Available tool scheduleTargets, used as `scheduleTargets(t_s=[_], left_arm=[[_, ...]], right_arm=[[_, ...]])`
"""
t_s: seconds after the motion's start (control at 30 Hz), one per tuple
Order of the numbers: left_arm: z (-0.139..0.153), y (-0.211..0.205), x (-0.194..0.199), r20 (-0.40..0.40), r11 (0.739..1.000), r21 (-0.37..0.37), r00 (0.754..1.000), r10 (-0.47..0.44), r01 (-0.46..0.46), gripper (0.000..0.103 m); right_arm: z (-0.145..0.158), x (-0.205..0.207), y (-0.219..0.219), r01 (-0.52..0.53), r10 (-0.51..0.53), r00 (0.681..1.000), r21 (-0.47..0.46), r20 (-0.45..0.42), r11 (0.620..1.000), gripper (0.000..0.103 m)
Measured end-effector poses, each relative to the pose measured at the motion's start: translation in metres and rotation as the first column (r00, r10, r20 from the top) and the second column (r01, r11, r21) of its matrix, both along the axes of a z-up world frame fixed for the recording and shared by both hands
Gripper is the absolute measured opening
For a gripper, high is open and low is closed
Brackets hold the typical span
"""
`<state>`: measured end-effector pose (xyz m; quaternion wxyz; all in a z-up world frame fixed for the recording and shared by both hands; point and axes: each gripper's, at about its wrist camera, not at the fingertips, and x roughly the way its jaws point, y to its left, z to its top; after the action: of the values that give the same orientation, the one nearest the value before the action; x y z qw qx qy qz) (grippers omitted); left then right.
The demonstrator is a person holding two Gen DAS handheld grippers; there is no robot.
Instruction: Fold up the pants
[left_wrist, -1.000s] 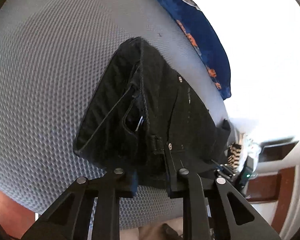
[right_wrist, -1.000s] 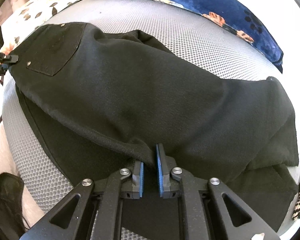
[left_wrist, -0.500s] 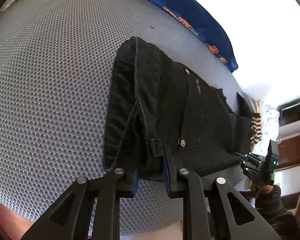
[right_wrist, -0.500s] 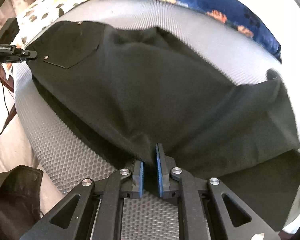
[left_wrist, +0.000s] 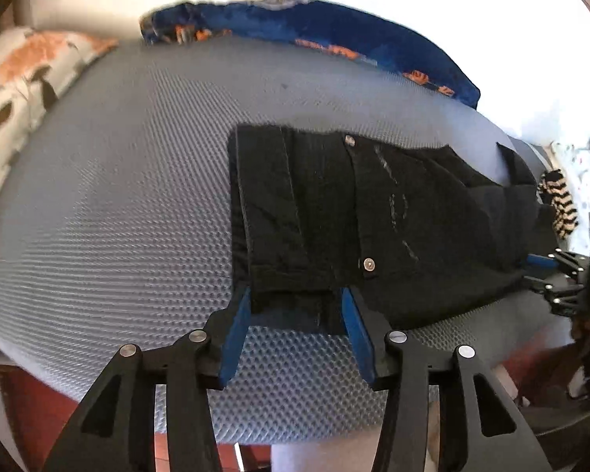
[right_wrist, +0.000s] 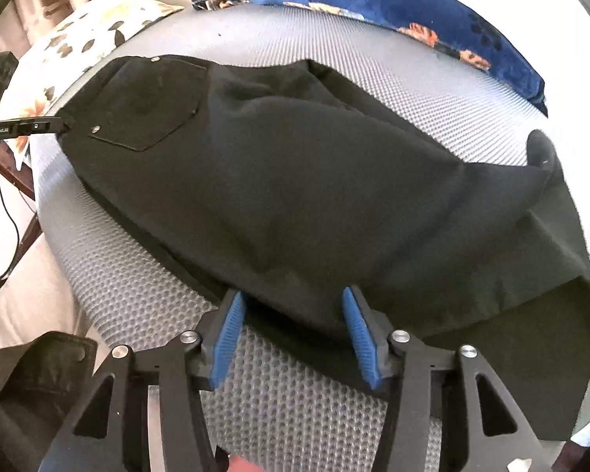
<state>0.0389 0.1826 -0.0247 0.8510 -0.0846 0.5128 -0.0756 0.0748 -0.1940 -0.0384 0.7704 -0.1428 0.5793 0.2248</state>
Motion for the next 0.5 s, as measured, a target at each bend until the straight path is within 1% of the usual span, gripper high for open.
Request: scheduleTargets(t_s=[0.03,0.07,0.13,0.2,0.27,0.3,0.33,0.37,0.4,0.43,0.5], left_arm=[[0.003,0.003,-0.008,0.032,1.000,0.024,0.999,-0.003,0.002,0.049],[0.015,-0.005,-0.015,0.095,0.997,0.074,0.995,-0.018,0.011,0.049],[0.029,-0.023,-0.020,0.178,0.989,0.140,0.981,-0.073,0.048,0.049],[0.037,-0.050,-0.021,0.225,0.981,0.157,0.963,-0.146,0.112,0.049],[0.038,-0.088,-0.016,0.234,0.964,0.137,0.938,-0.255,0.228,0.049],[0.037,-0.104,-0.016,0.236,0.955,0.130,0.927,-0.290,0.266,0.049],[0.034,-0.118,-0.016,0.234,0.945,0.126,0.917,-0.323,0.300,0.049],[0.029,-0.141,-0.013,0.225,0.928,0.120,0.900,-0.373,0.354,0.049],[0.029,-0.154,-0.013,0.219,0.918,0.113,0.892,-0.396,0.380,0.049],[0.023,-0.176,-0.010,0.209,0.898,0.097,0.873,-0.440,0.429,0.049],[0.014,-0.210,-0.009,0.205,0.865,0.088,0.841,-0.501,0.494,0.049]], right_arm=[[0.005,-0.002,-0.003,0.004,-0.004,1.000,0.011,0.009,1.000,0.049],[0.012,-0.005,-0.008,0.014,-0.015,1.000,0.038,0.016,0.999,0.049],[0.025,-0.007,-0.023,0.056,-0.059,0.998,0.093,0.029,0.994,0.049],[0.037,-0.007,-0.042,0.122,-0.129,0.990,0.139,0.048,0.983,0.049],[0.045,-0.004,-0.061,0.183,-0.195,0.979,0.179,0.052,0.967,0.049],[0.049,-0.001,-0.073,0.223,-0.238,0.970,0.195,0.056,0.955,0.049],[0.053,0.002,-0.089,0.276,-0.294,0.954,0.221,0.054,0.935,0.049],[0.055,0.006,-0.097,0.301,-0.321,0.946,0.236,0.049,0.924,0.049],[0.057,0.010,-0.111,0.352,-0.374,0.927,0.263,0.036,0.898,0.049],[0.058,0.013,-0.123,0.390,-0.413,0.911,0.281,0.023,0.877,0.050],[0.058,0.021,-0.140,0.441,-0.463,0.887,0.312,-0.005,0.842,0.050]])
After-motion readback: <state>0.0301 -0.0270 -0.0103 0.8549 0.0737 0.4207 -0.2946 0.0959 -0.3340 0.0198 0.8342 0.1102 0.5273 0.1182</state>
